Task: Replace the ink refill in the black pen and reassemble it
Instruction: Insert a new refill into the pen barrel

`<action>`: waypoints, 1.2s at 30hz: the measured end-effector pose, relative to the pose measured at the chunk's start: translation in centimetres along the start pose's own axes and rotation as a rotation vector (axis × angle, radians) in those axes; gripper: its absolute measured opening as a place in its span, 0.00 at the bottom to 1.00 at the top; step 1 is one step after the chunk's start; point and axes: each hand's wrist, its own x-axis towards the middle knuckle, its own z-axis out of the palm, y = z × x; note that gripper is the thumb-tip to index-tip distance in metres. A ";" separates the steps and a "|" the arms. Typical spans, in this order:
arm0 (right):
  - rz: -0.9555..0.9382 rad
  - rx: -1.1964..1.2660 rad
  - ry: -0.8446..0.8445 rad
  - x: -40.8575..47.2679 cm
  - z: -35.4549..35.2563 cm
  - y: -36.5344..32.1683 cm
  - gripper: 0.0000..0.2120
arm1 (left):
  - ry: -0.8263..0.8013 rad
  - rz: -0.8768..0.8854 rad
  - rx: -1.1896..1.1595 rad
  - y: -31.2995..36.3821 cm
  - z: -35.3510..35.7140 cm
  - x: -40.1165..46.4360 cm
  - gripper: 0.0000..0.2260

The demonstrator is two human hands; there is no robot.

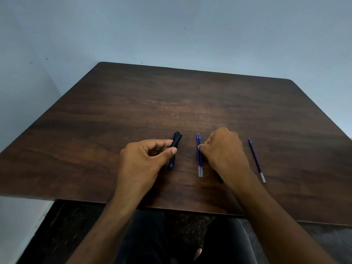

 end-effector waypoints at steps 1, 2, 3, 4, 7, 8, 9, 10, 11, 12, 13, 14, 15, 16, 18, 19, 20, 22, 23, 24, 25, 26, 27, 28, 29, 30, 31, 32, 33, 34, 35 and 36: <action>0.001 -0.010 0.006 0.0 0.1 0.0 0.08 | 0.000 0.003 0.002 0.0 0.0 0.0 0.11; 0.002 -0.018 0.014 0.1 0.2 0.1 0.09 | -0.001 0.004 0.004 0.0 -0.1 0.0 0.11; 0.002 -0.025 0.022 0.1 0.2 0.1 0.09 | -0.001 0.005 0.004 0.0 -0.1 0.0 0.11; 0.004 -0.035 0.026 0.1 0.2 0.0 0.09 | -0.002 0.007 0.004 0.0 -0.1 0.1 0.11; 0.018 -0.069 0.014 0.1 0.2 -0.2 0.11 | 0.000 0.011 -0.003 0.0 0.1 0.1 0.10; 0.022 -0.078 0.008 0.1 0.2 -0.3 0.12 | -0.001 0.011 -0.004 0.0 0.2 0.1 0.10; 0.022 -0.086 0.004 0.1 0.1 -0.4 0.13 | -0.003 0.012 -0.003 0.0 0.2 0.1 0.10; 0.023 -0.093 -0.002 0.1 0.0 -0.5 0.15 | -0.005 0.011 -0.003 0.0 0.3 0.1 0.10; 0.021 -0.105 -0.006 0.0 -0.1 -0.6 0.15 | -0.007 0.010 -0.001 0.0 0.4 0.1 0.10; 0.016 -0.120 -0.011 -0.1 -0.2 -0.7 0.15 | -0.008 0.009 0.004 -0.1 0.4 0.1 0.10; 0.010 -0.135 -0.019 -0.1 -0.3 -0.9 0.13 | -0.010 0.007 0.009 -0.1 0.4 0.1 0.10; 0.009 -0.149 -0.028 -0.2 -0.4 -1.0 0.10 | -0.011 0.003 0.008 -0.1 0.3 0.1 0.11; 0.008 -0.162 -0.034 -0.3 -0.5 -1.2 0.07 | -0.013 -0.004 0.001 -0.1 0.3 0.2 0.11; 0.007 -0.176 -0.036 -0.4 -0.5 -1.4 0.06 | -0.012 -0.010 -0.007 -0.2 0.3 0.2 0.11; 0.005 -0.212 -0.032 -0.5 -0.6 -1.8 0.06 | -0.012 -0.017 -0.017 -0.1 0.4 0.2 0.11; 0.002 -0.237 -0.029 -0.6 -0.6 -1.9 0.06 | -0.013 -0.017 -0.012 -0.1 0.4 0.2 0.11; 0.002 -0.262 -0.030 -0.5 -0.6 -2.1 0.07 | -0.013 -0.015 -0.004 0.0 0.4 0.1 0.11; 0.005 -0.301 -0.029 -0.4 -0.4 -2.2 0.14 | -0.014 -0.011 0.009 0.2 0.4 0.1 0.11; 0.008 -0.312 -0.026 -0.3 -0.4 -2.2 0.16 | -0.015 -0.012 0.011 0.3 0.4 0.0 0.11; 0.007 -0.319 -0.024 -0.1 -0.4 -2.2 0.18 | -0.017 -0.014 0.013 0.3 0.4 0.0 0.11; 0.011 -0.322 -0.027 0.0 -0.4 -2.2 0.19 | -0.020 -0.014 0.016 0.4 0.4 0.0 0.11; 0.017 -0.323 -0.036 0.2 -0.4 -2.2 0.20 | -0.024 -0.015 0.018 0.5 0.5 0.0 0.11; 0.022 -0.328 -0.045 0.3 -0.4 -2.2 0.21 | -0.027 -0.015 0.019 0.6 0.5 -0.1 0.11; 0.023 -0.334 -0.048 0.5 -0.3 -2.2 0.21 | -0.030 -0.013 0.019 0.6 0.5 -0.1 0.11; 0.022 -0.338 -0.042 0.6 -0.3 -2.2 0.21 | -0.033 -0.009 0.022 0.7 0.6 -0.1 0.10; 0.020 -0.338 -0.037 0.8 -0.2 -2.2 0.21 | -0.035 -0.003 0.028 0.8 0.6 -0.1 0.10; 0.021 -0.335 -0.037 0.9 0.0 -2.2 0.21 | -0.034 0.002 0.032 0.9 0.6 -0.1 0.10; 0.024 -0.325 -0.040 1.0 0.0 -2.1 0.21 | -0.033 0.006 0.033 0.9 0.5 -0.1 0.10; 0.028 -0.304 -0.040 1.1 0.1 -2.0 0.21 | -0.032 0.007 0.033 1.0 0.5 -0.2 0.09; 0.033 -0.259 -0.033 1.2 0.0 -1.8 0.20 | -0.032 0.007 0.032 1.0 0.4 -0.2 0.09; 0.029 -0.187 -0.015 1.4 -0.2 -1.5 0.20 | -0.035 0.008 0.028 1.1 0.3 -0.2 0.09; 0.018 -0.087 0.012 1.6 -0.6 -1.1 0.19 | -0.038 0.010 0.026 1.1 0.2 -0.2 0.09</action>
